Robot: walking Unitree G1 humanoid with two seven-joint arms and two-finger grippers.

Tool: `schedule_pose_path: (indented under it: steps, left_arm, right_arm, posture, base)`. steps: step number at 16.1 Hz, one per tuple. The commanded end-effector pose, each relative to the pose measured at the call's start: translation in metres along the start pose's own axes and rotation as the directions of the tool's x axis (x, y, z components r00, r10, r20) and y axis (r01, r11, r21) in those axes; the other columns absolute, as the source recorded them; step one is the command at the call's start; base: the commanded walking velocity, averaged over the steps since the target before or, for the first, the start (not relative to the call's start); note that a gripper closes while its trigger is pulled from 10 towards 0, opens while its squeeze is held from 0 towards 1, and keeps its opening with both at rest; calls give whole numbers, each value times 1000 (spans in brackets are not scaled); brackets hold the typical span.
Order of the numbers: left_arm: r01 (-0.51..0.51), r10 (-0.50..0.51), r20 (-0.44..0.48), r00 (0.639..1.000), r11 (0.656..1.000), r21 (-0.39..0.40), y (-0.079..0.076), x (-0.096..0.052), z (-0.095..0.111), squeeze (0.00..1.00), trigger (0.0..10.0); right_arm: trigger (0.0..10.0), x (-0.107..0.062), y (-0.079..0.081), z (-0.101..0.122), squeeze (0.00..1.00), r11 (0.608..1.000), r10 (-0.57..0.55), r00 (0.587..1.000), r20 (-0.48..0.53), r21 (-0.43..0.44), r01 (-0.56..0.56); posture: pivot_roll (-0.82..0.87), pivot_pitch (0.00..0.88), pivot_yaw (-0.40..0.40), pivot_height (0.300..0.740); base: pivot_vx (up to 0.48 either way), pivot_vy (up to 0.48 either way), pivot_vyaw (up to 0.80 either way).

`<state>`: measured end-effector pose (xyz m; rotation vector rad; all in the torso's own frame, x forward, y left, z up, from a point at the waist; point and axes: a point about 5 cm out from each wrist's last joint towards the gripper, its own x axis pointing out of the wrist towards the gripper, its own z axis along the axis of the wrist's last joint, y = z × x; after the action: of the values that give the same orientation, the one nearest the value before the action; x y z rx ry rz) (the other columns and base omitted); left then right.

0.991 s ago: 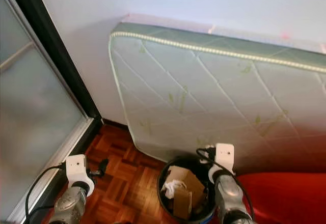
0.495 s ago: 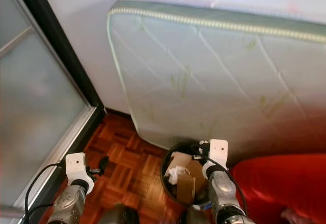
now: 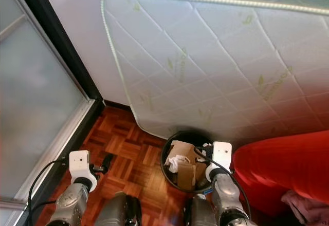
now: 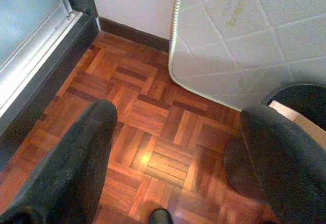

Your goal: Clean up the room

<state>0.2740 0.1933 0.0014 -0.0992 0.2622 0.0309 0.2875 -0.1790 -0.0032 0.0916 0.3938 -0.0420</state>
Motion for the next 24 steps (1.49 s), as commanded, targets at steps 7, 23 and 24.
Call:
schedule_pose_path:
  steps: [7,23,24]
  left_arm:
    - [-3,3,23,1000,1000,-13,1,-6,-2,0,10000]
    - [19,-18,57,998,1000,-6,-7,-12,4,0,10000]
    - [18,-18,58,998,1000,-6,-7,-12,4,0,10000]
  right_arm:
    - [10000,4,19,1,0,998,66,998,-25,12,-65]
    - [10000,12,32,14,1000,994,99,995,-29,57,-97]
    - [10000,12,33,14,1000,994,99,995,-28,57,-98]
  posture:
    - [63,280,34,632]
    - [95,310,26,632]
    - [95,310,26,632]
  base:
    - [0,0,0]
    - [0,0,0]
    - [0,0,0]
